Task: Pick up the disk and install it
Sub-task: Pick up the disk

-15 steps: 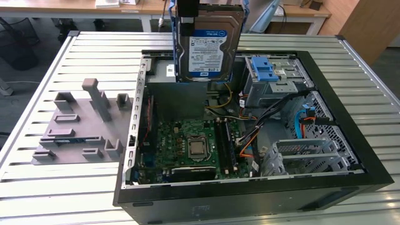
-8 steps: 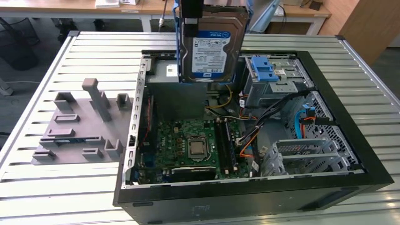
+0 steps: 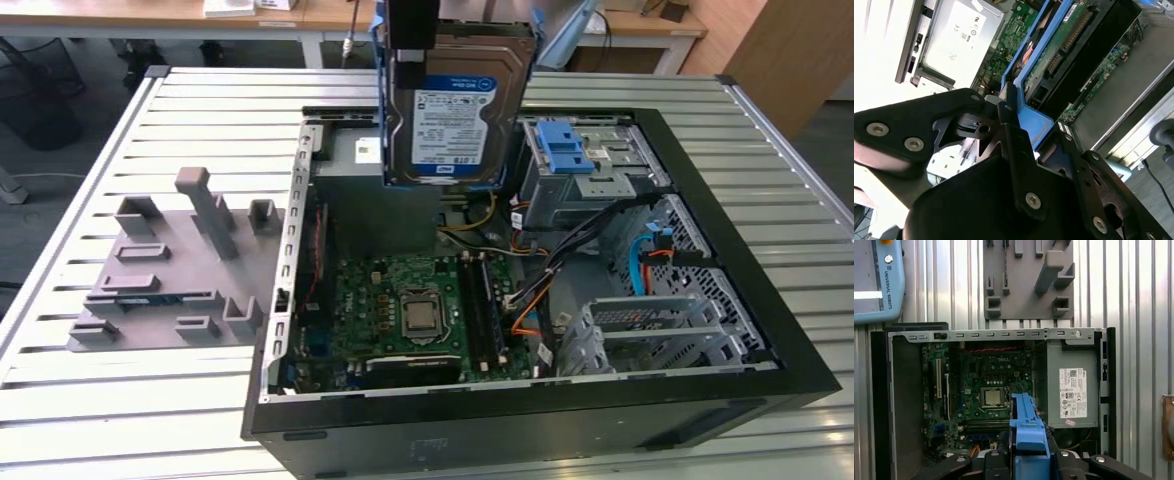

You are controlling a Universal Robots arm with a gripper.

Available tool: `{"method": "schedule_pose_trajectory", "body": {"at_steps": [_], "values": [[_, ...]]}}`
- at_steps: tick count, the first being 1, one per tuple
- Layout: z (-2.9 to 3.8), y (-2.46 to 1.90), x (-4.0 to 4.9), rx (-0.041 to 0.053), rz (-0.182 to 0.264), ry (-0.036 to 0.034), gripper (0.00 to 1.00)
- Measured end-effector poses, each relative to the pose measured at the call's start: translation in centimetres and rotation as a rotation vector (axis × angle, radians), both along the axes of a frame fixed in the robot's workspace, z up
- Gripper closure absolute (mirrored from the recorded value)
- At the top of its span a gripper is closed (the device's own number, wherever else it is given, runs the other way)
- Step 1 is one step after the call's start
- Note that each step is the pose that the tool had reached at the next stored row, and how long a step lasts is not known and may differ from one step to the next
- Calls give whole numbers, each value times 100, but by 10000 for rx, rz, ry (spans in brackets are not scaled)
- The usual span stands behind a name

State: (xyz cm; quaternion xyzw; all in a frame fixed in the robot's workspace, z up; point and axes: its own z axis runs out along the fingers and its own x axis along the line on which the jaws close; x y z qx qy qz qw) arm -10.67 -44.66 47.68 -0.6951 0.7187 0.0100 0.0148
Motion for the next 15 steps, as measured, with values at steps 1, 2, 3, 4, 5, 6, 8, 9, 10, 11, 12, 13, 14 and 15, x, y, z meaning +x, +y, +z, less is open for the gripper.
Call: {"method": "schedule_pose_trajectory", "body": {"at_steps": [1, 2, 3, 4, 5, 6, 8, 9, 10, 11, 12, 13, 14, 15], "values": [[-1, -2, 12, 1, -6, -1, 64], [-1, -3, 25, 0, -12, 0, 64], [-1, -4, 44, -1, -15, 1, 64], [-2, -4, 64, 0, -18, 0, 64], [-2, -4, 85, 0, -23, 0, 64], [-3, -5, 106, 0, -26, 0, 64], [-4, -5, 149, 0, -31, 0, 64], [-5, -5, 168, 0, -33, 0, 64], [-6, -5, 183, 1, -36, 0, 64], [-6, -6, 189, 1, -38, -1, 64], [-6, -6, 190, 1, -40, 0, 64], [-6, -6, 190, 0, -40, 0, 64], [-5, -5, 191, -1, -40, 0, 64], [-5, -5, 192, 0, -39, 0, 64]]}}
